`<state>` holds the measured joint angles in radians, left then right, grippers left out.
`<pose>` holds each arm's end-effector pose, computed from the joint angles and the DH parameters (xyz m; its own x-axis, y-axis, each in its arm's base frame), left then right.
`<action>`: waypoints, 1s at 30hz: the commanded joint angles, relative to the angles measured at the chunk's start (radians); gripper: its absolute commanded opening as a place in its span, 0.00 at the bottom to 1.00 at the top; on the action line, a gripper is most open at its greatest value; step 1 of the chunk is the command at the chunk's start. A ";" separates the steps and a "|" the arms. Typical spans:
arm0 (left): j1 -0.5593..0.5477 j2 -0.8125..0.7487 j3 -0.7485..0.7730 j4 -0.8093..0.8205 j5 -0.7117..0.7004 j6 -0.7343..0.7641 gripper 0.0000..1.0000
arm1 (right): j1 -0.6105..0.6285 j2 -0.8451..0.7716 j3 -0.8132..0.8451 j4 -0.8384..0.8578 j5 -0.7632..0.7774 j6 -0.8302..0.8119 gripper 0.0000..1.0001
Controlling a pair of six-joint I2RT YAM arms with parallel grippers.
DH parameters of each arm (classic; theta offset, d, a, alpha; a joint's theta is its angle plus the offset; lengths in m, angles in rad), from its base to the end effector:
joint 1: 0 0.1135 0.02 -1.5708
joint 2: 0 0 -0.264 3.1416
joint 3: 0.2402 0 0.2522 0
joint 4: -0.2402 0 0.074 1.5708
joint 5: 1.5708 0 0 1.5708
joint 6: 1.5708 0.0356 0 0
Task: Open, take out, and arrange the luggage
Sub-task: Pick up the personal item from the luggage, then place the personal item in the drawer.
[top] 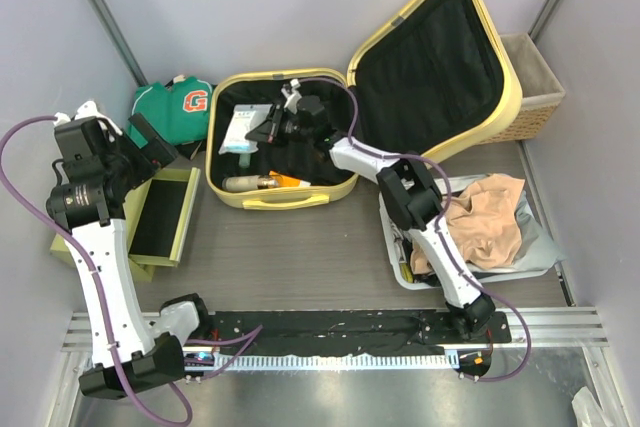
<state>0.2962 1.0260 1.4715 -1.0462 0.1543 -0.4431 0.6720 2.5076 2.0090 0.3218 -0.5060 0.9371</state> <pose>0.1627 0.0439 0.4373 -0.4167 -0.5701 -0.7080 -0.3828 0.8165 -0.4322 0.4432 0.3746 0.1869 -0.8212 0.2474 -0.5142 -0.4326 0.3177 0.8438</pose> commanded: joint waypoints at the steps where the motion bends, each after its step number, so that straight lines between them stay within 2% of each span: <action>1: 0.000 -0.032 0.021 0.044 -0.050 -0.032 1.00 | 0.004 -0.260 -0.091 0.129 0.034 0.008 0.01; 6: -0.005 -0.055 -0.011 0.126 -0.108 -0.059 1.00 | 0.084 -0.434 -0.284 0.106 0.070 0.046 0.01; 12: -0.009 -0.037 -0.062 0.204 -0.200 -0.065 1.00 | 0.236 -0.500 -0.337 -0.019 0.135 0.086 0.01; 20: -0.011 -0.079 -0.174 0.293 -0.197 -0.091 1.00 | 0.376 -0.417 -0.238 -0.156 0.228 0.129 0.01; 26: -0.080 -0.061 -0.195 0.325 -0.252 -0.075 1.00 | 0.434 -0.277 -0.040 -0.291 0.262 0.111 0.01; 30: -0.135 -0.040 -0.180 0.310 -0.303 -0.057 1.00 | 0.443 -0.233 -0.004 -0.313 0.299 0.147 0.01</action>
<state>0.2020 0.9737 1.2747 -0.7883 -0.0841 -0.5175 1.1049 2.2646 1.9278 0.0437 -0.2703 1.0531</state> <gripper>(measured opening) 0.995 0.028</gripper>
